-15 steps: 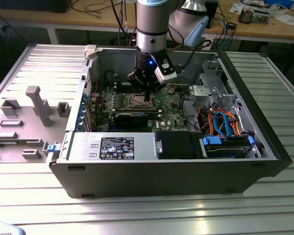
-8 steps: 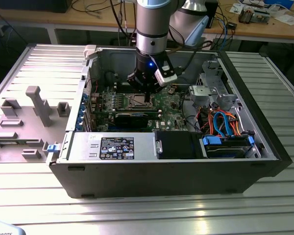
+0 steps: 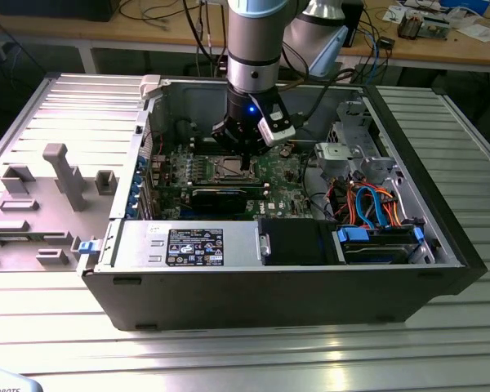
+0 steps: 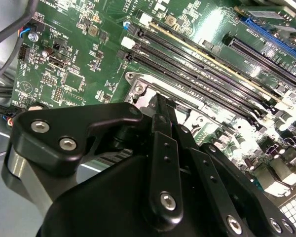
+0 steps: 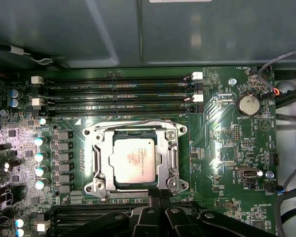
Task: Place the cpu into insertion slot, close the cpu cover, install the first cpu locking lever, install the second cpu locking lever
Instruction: 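Install the second cpu locking lever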
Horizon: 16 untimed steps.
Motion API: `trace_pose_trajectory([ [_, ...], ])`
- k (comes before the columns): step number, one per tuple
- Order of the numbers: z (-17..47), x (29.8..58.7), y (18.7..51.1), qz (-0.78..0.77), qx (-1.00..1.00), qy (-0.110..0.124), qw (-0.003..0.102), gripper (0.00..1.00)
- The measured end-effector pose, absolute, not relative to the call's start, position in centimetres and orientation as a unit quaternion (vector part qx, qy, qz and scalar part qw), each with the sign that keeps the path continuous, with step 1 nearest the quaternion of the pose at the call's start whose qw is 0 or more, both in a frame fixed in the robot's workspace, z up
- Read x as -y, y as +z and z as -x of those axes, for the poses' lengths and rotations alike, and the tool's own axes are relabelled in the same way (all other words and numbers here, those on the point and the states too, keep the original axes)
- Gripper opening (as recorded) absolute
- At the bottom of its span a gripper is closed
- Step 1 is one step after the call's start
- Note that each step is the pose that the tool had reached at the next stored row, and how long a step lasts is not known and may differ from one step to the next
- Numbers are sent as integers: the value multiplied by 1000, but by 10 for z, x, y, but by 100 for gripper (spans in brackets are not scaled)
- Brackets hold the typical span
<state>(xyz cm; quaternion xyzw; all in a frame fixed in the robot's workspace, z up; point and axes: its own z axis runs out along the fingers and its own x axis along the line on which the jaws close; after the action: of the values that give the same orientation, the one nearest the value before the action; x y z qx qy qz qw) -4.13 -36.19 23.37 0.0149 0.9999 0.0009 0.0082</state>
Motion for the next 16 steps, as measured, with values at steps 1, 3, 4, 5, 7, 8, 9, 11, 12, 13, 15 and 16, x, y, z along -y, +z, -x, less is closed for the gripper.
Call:
trace_pose_trajectory([
  [1,41,362,234,-15,-1000,1,8,11],
  [3,41,362,234,-15,-1000,1,8,11],
  [4,41,362,234,-15,-1000,1,8,11],
  [5,41,362,234,-15,-1000,1,8,11],
  [7,41,362,234,-15,-1000,1,8,11],
  [8,41,362,234,-15,-1000,1,8,11],
  [9,41,362,234,-15,-1000,1,8,11],
  [11,41,366,234,-15,-1000,4,8,11],
  [12,42,368,234,-15,-1000,5,8,11],
  [13,42,369,234,-15,-1000,6,8,11],
  [15,44,370,234,-15,-1000,7,8,11],
  [16,45,370,234,-15,-1000,7,8,11],
])
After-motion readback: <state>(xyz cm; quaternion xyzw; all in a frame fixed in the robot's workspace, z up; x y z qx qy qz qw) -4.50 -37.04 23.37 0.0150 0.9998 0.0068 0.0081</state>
